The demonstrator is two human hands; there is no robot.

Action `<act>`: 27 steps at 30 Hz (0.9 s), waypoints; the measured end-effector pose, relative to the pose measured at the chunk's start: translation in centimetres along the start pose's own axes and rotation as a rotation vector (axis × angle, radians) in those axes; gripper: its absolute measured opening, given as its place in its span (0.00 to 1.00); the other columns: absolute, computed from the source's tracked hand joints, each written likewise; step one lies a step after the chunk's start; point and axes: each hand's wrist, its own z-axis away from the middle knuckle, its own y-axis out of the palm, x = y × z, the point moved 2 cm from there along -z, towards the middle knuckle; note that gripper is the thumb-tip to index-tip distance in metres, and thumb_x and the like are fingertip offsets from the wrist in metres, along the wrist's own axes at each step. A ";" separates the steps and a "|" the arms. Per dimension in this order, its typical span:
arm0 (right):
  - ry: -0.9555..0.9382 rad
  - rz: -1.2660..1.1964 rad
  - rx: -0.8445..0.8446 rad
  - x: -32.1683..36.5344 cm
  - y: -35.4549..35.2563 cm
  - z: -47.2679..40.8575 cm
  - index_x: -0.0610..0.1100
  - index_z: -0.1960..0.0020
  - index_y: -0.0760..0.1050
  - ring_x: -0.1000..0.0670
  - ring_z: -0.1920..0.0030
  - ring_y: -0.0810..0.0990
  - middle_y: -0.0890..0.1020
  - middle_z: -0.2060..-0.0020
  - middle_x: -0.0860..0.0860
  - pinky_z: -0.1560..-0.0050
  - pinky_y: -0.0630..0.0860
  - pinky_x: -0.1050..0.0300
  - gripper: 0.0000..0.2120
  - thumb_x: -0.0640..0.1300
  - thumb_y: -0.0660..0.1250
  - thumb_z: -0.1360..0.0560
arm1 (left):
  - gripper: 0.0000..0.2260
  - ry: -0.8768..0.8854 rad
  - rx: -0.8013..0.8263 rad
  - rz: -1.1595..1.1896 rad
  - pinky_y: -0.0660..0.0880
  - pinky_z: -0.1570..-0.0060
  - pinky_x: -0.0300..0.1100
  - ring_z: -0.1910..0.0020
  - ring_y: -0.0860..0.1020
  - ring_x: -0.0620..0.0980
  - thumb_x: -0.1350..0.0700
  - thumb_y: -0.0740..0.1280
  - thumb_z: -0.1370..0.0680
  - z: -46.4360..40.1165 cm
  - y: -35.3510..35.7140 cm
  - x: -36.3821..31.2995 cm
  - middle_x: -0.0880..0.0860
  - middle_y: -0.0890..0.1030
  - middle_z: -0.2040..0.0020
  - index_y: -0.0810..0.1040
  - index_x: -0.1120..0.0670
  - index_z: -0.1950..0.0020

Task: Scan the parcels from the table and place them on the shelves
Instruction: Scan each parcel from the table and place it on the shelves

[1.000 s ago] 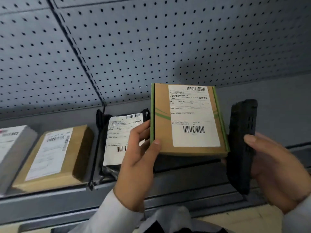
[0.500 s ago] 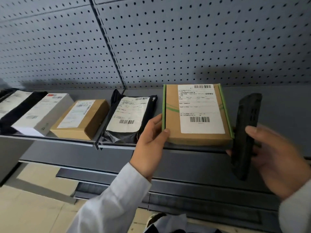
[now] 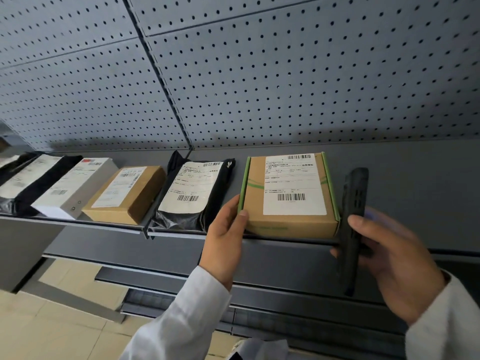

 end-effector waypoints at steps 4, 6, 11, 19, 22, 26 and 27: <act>0.000 -0.029 -0.009 -0.6 -0.2 0.0 0.46 0.55 0.85 0.56 0.65 0.83 0.85 0.64 0.52 0.49 0.79 0.42 0.08 0.41 0.68 0.31 | 0.15 0.026 -0.030 -0.042 0.71 0.31 0.53 0.36 0.78 0.47 0.62 0.60 0.17 0.3 0.2 0.0 0.49 0.82 0.38 0.75 0.55 0.31; 0.018 -0.020 -0.010 -0.8 -0.4 0.0 0.44 0.47 0.83 0.55 0.63 0.84 0.86 0.59 0.51 0.45 0.77 0.39 0.14 0.43 0.71 0.32 | 0.15 0.012 -0.036 -0.033 0.71 0.31 0.53 0.36 0.78 0.47 0.61 0.60 0.17 0.3 0.2 0.0 0.49 0.82 0.38 0.75 0.54 0.30; 0.018 -0.024 -0.024 -0.8 -0.6 -0.1 0.45 0.44 0.83 0.54 0.59 0.85 0.87 0.56 0.51 0.41 0.77 0.34 0.24 0.50 0.75 0.39 | 0.15 -0.011 -0.052 0.009 0.69 0.30 0.52 0.35 0.77 0.47 0.61 0.58 0.16 0.6 0.5 -0.2 0.49 0.81 0.37 0.75 0.53 0.31; -0.024 -0.064 -0.085 -1.6 -0.7 2.6 0.48 0.42 0.82 0.52 0.52 0.86 0.87 0.51 0.52 0.44 0.78 0.38 0.37 0.59 0.82 0.48 | 0.16 0.063 -0.115 0.016 0.67 0.28 0.46 0.33 0.74 0.41 0.57 0.60 0.17 2.9 -0.1 -1.3 0.45 0.76 0.32 0.72 0.50 0.28; -0.032 -0.060 -0.037 -2.1 0.3 4.2 0.52 0.48 0.86 0.48 0.51 0.86 0.87 0.49 0.49 0.48 0.81 0.40 0.43 0.65 0.84 0.62 | 0.16 0.091 -0.080 0.076 0.68 0.29 0.46 0.33 0.75 0.41 0.57 0.60 0.17 4.8 -1.1 -1.7 0.46 0.78 0.33 0.73 0.51 0.29; -0.046 -0.030 0.048 -2.7 3.8 6.3 0.54 0.49 0.86 0.47 0.51 0.86 0.87 0.49 0.48 0.43 0.78 0.35 0.41 0.65 0.83 0.61 | 0.15 0.060 -0.055 0.168 0.70 0.31 0.47 0.34 0.77 0.44 0.58 0.60 0.17 7.1 -4.0 -1.7 0.48 0.80 0.35 0.75 0.52 0.31; -0.039 -0.020 0.066 -3.1 5.0 6.8 0.54 0.48 0.86 0.47 0.50 0.85 0.87 0.49 0.48 0.41 0.77 0.34 0.42 0.66 0.83 0.61 | 0.15 0.048 -0.053 0.181 0.71 0.31 0.47 0.35 0.77 0.45 0.58 0.60 0.17 7.6 -5.0 -1.7 0.48 0.81 0.36 0.76 0.53 0.32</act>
